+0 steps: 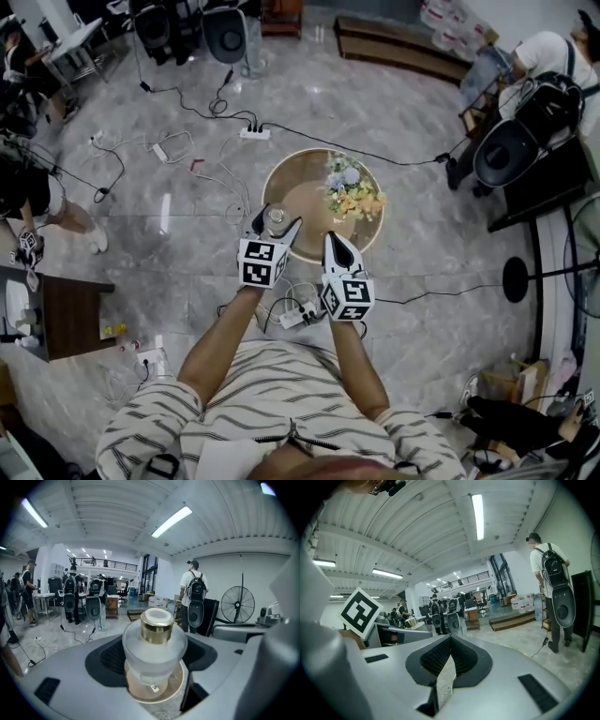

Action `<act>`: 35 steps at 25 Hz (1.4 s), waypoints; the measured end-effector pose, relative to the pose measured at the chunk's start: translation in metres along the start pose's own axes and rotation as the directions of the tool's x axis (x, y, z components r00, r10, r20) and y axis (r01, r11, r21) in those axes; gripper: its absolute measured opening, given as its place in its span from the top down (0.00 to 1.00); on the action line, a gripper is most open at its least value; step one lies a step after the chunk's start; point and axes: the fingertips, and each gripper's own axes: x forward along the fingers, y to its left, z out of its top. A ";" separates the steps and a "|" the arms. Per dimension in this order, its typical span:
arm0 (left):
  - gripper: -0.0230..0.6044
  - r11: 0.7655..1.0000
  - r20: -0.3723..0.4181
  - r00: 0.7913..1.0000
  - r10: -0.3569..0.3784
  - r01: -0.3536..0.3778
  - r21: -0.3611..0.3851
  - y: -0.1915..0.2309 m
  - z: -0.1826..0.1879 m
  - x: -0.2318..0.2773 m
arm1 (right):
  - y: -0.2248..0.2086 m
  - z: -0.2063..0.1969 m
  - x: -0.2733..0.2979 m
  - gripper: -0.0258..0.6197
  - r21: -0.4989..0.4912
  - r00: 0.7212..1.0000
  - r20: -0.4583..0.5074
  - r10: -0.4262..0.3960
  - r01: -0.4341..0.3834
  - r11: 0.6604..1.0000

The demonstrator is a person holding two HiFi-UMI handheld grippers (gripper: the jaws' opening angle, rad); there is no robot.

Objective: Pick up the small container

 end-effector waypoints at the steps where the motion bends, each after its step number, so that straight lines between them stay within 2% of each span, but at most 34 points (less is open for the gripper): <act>1: 0.43 1.000 0.007 1.000 0.000 0.000 0.004 0.000 0.005 -0.006 | 0.001 0.004 -0.001 0.94 -0.005 1.000 0.005 0.002 -0.002 1.000; 10: 0.43 1.000 0.082 0.997 -0.012 0.012 0.008 -0.005 0.038 -0.053 | 0.021 0.035 -0.010 0.95 -0.041 0.998 0.060 0.036 -0.034 0.999; 17: 0.43 1.000 0.108 0.994 0.005 -0.006 0.005 0.001 0.042 -0.078 | 0.036 0.059 -0.007 0.95 -0.086 0.992 0.100 0.077 -0.068 0.994; 35: 0.43 1.000 0.154 0.988 0.000 -0.003 0.020 -0.008 0.042 -0.083 | 0.035 0.069 -0.008 0.95 -0.134 0.987 0.132 0.087 -0.069 0.989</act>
